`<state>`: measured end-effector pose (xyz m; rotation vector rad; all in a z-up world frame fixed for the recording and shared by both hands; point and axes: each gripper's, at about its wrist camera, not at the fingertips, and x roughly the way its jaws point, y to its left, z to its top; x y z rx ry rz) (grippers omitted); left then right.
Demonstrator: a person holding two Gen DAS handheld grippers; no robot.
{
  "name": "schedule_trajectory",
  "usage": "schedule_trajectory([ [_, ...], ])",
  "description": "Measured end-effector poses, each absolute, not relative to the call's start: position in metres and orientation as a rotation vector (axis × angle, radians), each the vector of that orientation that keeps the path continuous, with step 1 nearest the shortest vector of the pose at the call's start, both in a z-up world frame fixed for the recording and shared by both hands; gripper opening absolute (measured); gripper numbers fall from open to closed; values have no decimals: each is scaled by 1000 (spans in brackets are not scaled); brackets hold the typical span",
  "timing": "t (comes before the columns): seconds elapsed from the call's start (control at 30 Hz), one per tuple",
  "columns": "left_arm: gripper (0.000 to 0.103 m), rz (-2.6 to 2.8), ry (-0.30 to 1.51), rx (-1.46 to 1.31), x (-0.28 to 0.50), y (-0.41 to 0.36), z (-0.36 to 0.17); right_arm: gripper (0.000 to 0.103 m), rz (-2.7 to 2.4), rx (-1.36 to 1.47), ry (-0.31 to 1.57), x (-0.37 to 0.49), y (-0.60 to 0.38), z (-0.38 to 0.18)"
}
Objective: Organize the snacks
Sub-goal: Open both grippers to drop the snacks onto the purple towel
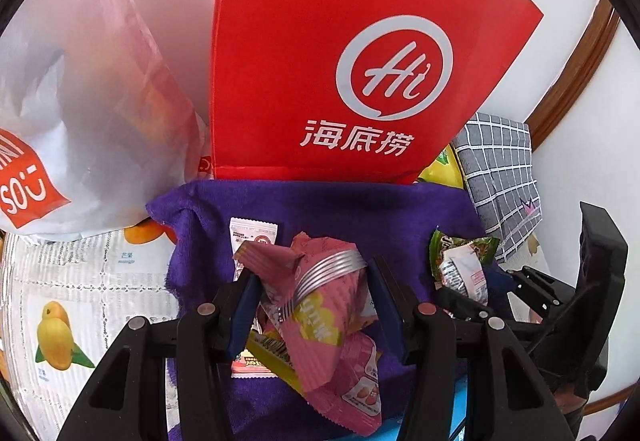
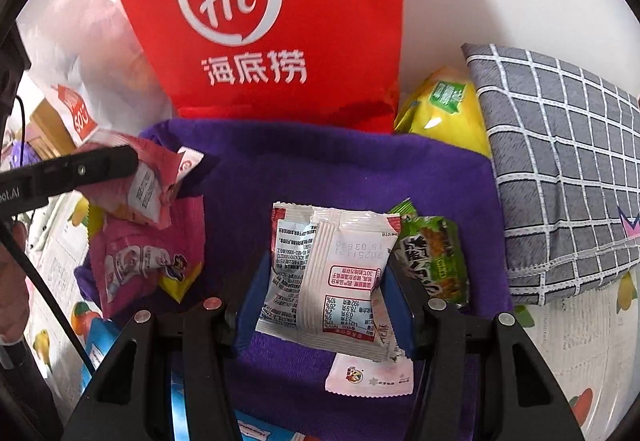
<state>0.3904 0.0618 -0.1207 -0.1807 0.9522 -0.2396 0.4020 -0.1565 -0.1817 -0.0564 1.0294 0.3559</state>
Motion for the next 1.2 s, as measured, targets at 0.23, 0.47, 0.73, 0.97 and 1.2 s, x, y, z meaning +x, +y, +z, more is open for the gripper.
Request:
schedule_trajectory([
  [0.23, 49, -249, 984, -172, 394, 56, -132, 55, 334, -83, 1059, 404, -155, -190],
  [0.47, 49, -252, 999, -195, 391, 59, -133, 55, 331, -99, 1099, 407, -150, -202],
  [0.73, 58, -257, 1009, -196, 379, 64, -127, 64, 330, -100, 1109, 407, -146, -198],
  [0.97, 73, -217, 982, -148, 360, 64, -110, 78, 311, -74, 1028, 396, -150, -166],
  [1.2, 73, -207, 951, -133, 335, 65, -90, 78, 302, -66, 997, 374, -150, -136],
])
